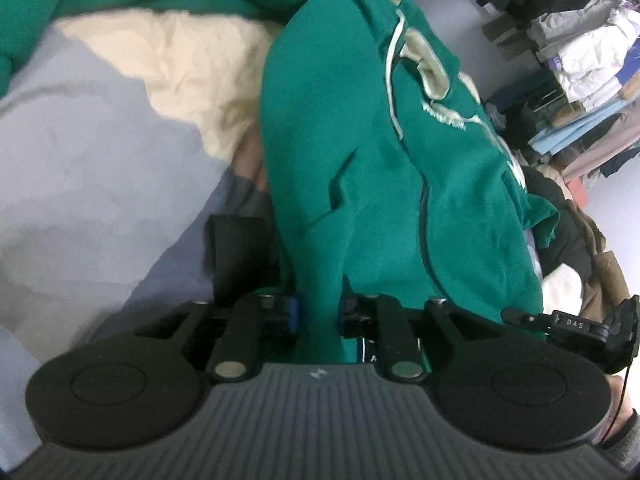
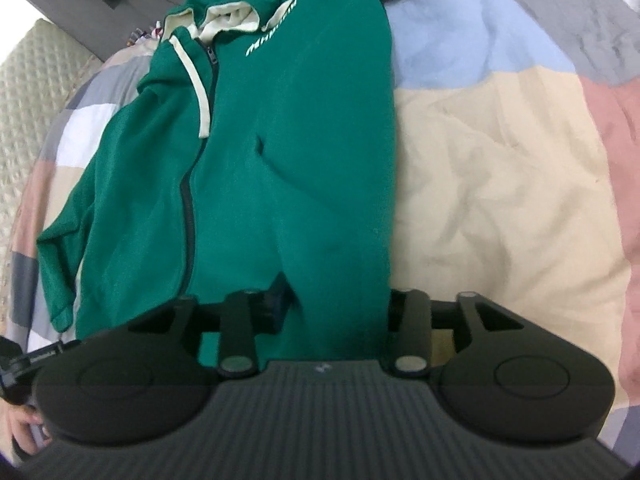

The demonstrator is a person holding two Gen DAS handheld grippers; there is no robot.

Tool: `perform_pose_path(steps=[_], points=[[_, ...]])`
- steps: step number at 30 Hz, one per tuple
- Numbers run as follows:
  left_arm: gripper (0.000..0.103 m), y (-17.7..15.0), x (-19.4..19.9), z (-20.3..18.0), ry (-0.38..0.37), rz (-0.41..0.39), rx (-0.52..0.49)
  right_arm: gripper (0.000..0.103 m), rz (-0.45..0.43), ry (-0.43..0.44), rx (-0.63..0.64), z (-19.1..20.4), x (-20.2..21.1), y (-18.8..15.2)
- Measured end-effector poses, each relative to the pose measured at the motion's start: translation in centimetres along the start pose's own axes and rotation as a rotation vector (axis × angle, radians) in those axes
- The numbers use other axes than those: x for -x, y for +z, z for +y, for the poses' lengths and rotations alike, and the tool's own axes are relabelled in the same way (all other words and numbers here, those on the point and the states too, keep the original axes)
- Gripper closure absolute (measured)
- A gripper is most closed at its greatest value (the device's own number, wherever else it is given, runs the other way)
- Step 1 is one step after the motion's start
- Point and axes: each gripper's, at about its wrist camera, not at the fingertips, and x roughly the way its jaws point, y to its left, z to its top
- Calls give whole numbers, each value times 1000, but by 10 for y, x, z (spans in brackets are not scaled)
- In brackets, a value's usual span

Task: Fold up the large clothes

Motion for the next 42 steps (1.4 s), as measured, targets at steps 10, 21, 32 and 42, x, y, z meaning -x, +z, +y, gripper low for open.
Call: perform_pose_path(steps=[10, 21, 32, 42], points=[[45, -6, 60, -42, 100, -342, -236, 38, -298, -74, 175, 24, 38, 1], [45, -21, 16, -70, 131, -298, -368, 38, -285, -40, 466, 82, 11, -16], [45, -20, -32, -52, 282, -141, -372, 39, -140, -204, 548, 86, -41, -27], [43, -22, -27, -54, 275, -172, -378, 39, -153, -81, 357, 70, -26, -11]])
